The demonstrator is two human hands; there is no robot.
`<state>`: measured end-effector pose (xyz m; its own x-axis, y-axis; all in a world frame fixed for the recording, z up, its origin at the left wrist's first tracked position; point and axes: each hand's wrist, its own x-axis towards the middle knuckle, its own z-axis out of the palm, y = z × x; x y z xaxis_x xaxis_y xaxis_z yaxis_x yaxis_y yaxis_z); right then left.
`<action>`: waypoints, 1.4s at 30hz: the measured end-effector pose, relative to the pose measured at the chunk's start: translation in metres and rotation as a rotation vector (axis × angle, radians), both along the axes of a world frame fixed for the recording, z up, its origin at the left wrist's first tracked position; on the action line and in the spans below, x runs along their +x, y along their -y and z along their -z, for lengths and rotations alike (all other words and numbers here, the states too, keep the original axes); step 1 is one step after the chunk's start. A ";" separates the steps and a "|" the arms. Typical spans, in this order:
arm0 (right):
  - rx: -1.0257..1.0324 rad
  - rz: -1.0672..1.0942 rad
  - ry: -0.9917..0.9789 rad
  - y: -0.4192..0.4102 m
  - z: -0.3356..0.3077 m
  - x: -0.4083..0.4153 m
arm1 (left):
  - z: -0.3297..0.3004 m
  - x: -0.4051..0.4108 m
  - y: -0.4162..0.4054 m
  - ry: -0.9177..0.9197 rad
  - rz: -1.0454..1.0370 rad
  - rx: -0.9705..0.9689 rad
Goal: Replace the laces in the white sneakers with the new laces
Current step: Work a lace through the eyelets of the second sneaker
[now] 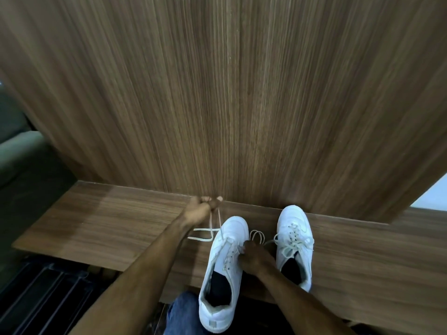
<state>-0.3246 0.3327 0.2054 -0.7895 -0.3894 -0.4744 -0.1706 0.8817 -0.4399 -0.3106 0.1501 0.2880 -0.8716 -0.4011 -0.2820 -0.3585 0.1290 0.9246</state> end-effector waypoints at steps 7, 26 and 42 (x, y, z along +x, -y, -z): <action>-0.164 0.138 0.165 -0.007 0.013 0.000 | -0.053 -0.012 -0.002 -0.185 -0.154 0.241; -1.195 0.216 0.046 0.003 -0.227 -0.052 | -0.124 -0.025 -0.013 -0.560 -0.093 -0.039; -1.123 0.402 0.338 0.009 -0.179 -0.030 | 0.003 0.031 -0.074 -0.740 0.007 -0.364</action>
